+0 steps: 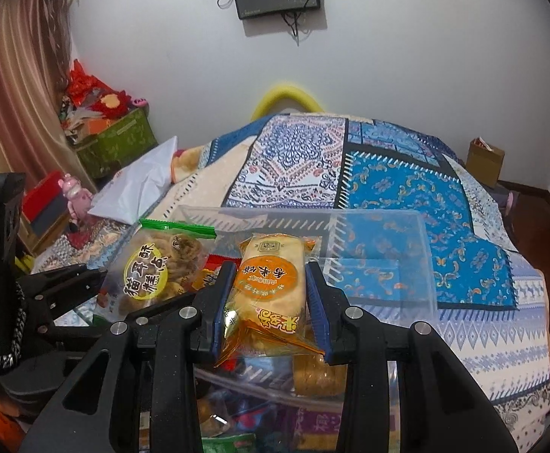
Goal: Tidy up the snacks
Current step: 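Carry the cracker bag with the left tool while the right tool carries the cake packet over the box, then open both tools to drop the cracker bag and cake packet into the box, then grasp the clear bag of orange crackers with the left tool while the right tool grasps the bread-roll bag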
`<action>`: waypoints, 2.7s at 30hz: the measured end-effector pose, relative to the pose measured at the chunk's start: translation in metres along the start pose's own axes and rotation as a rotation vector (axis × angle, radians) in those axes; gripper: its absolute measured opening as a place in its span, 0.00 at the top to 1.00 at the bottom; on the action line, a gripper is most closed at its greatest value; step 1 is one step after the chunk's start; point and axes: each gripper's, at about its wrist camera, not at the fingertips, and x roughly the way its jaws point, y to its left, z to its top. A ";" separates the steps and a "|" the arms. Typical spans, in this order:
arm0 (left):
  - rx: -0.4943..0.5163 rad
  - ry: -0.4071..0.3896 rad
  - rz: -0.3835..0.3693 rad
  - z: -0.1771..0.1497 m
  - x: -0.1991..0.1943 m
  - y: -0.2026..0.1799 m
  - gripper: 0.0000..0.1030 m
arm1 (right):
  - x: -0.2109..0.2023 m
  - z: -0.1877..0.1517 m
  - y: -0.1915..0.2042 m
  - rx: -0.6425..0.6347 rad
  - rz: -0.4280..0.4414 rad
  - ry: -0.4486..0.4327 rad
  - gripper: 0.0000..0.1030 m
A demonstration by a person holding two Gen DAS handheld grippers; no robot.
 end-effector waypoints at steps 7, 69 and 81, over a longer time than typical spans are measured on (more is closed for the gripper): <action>0.015 0.020 0.032 -0.002 0.017 -0.002 0.48 | 0.013 -0.001 -0.001 -0.004 -0.007 0.042 0.67; 0.003 0.097 -0.015 -0.159 -0.119 -0.051 0.28 | -0.160 -0.142 -0.034 0.084 -0.163 0.038 0.27; -0.073 0.192 -0.016 -0.178 -0.090 -0.057 0.24 | -0.148 -0.186 -0.046 0.135 -0.148 0.138 0.27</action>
